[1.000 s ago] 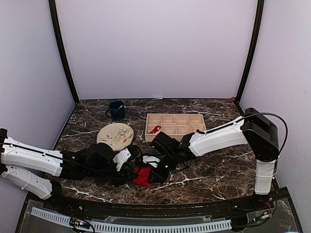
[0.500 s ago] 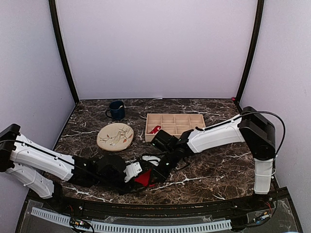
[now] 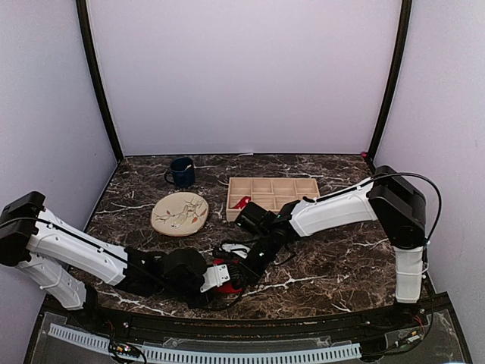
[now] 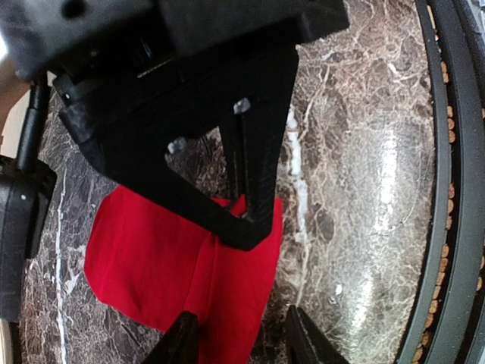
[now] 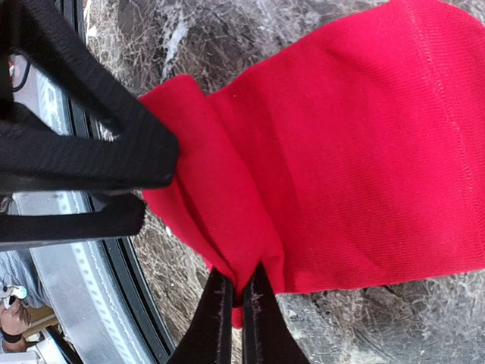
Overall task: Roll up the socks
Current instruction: Roll the sock at the center of the board.
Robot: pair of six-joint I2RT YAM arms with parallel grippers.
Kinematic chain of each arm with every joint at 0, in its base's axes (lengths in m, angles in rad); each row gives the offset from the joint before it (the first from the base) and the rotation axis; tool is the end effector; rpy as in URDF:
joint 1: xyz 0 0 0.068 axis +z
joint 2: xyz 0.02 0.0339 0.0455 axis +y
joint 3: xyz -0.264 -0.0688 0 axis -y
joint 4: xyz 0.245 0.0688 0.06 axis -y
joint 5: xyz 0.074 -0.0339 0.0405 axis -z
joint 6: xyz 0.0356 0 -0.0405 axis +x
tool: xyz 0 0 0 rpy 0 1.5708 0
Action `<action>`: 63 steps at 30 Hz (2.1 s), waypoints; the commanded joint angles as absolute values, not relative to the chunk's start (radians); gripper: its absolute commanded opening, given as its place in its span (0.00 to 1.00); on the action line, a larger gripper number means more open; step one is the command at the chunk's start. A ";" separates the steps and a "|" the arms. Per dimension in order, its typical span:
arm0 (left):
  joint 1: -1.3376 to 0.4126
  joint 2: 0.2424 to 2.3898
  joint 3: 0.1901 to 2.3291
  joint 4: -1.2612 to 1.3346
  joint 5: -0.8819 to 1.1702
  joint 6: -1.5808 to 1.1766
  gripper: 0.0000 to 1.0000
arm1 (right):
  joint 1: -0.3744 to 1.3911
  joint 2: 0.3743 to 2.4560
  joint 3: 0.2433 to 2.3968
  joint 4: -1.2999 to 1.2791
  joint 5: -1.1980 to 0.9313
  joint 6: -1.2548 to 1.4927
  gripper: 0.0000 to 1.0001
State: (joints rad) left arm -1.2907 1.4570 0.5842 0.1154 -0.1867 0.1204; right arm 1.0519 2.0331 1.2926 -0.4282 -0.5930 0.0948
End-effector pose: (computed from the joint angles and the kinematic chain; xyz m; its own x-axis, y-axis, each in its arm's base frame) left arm 0.0817 -0.2602 0.1518 -0.0796 0.7037 -0.7060 0.9233 0.3191 0.2139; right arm 0.1809 0.3568 0.1335 -0.5327 -0.7746 -0.3409 -0.7817 0.2960 0.5490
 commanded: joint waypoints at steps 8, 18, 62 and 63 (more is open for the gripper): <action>-1.299 1.509 0.609 0.114 -0.239 0.160 0.40 | 1.046 2.059 1.307 -0.490 -0.630 0.086 0.02; -1.299 1.546 0.626 0.099 -0.210 0.180 0.20 | 1.043 2.066 1.309 -0.502 -0.640 0.080 0.02; -0.973 1.753 0.895 -0.259 0.557 0.231 0.00 | 0.908 1.682 0.809 -0.014 -0.484 0.238 0.36; -0.966 1.761 0.899 -0.267 0.572 0.230 0.00 | 0.908 1.671 0.792 -0.001 -0.456 0.238 0.36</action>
